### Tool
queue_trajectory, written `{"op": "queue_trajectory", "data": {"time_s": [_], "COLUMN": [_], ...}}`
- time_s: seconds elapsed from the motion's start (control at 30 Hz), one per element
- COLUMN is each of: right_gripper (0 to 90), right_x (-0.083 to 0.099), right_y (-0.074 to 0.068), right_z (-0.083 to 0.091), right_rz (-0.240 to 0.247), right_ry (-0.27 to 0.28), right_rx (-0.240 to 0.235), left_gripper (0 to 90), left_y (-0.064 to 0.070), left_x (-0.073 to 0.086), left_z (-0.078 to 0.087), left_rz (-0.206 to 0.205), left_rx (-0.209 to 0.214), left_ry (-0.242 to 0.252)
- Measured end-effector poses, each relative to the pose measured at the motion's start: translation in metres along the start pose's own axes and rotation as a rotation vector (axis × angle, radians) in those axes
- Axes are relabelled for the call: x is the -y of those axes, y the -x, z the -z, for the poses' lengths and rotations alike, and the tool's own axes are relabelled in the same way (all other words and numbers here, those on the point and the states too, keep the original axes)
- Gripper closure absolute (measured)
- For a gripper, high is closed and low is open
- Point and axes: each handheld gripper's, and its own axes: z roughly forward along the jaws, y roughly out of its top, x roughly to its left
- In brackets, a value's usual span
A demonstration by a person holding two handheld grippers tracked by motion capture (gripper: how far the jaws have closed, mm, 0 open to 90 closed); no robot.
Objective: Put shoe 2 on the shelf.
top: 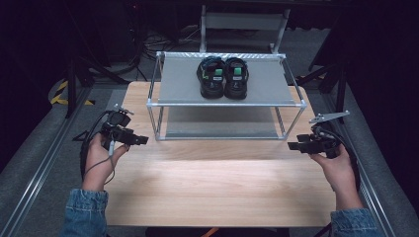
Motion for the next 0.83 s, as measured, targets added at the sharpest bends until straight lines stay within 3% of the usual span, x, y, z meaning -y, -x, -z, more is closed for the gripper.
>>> {"op": "queue_trajectory", "data": {"time_s": [0.3, 0.47, 0.53, 0.57, 0.83], "right_gripper": [44.1, 43.8, 51.1, 50.8, 46.9], "right_x": [0.013, 0.023, 0.026, 0.027, 0.031], "right_y": [0.004, 0.006, 0.005, 0.005, 0.006], "right_z": [-0.018, -0.028, -0.036, -0.037, -0.042], "right_rz": [-0.013, -0.031, -0.010, -0.010, -0.027], "right_ry": [-0.015, 0.021, -0.055, -0.064, -0.064], "right_rx": [0.015, 0.026, 0.061, 0.059, 0.041], "left_gripper": [30.1, 30.1, 30.1, 30.1, 30.2], "left_y": [-0.002, -0.001, -0.001, -0.001, -0.001], "left_x": [0.001, 0.001, 0.001, 0.002, 0.002], "left_z": [-0.004, -0.005, -0.005, -0.006, -0.006], "left_rz": [0.004, 0.003, 0.007, 0.006, 0.006], "left_rx": [-0.003, -0.003, -0.002, -0.004, -0.003], "left_ry": [-0.013, -0.014, -0.015, -0.014, -0.016]}}
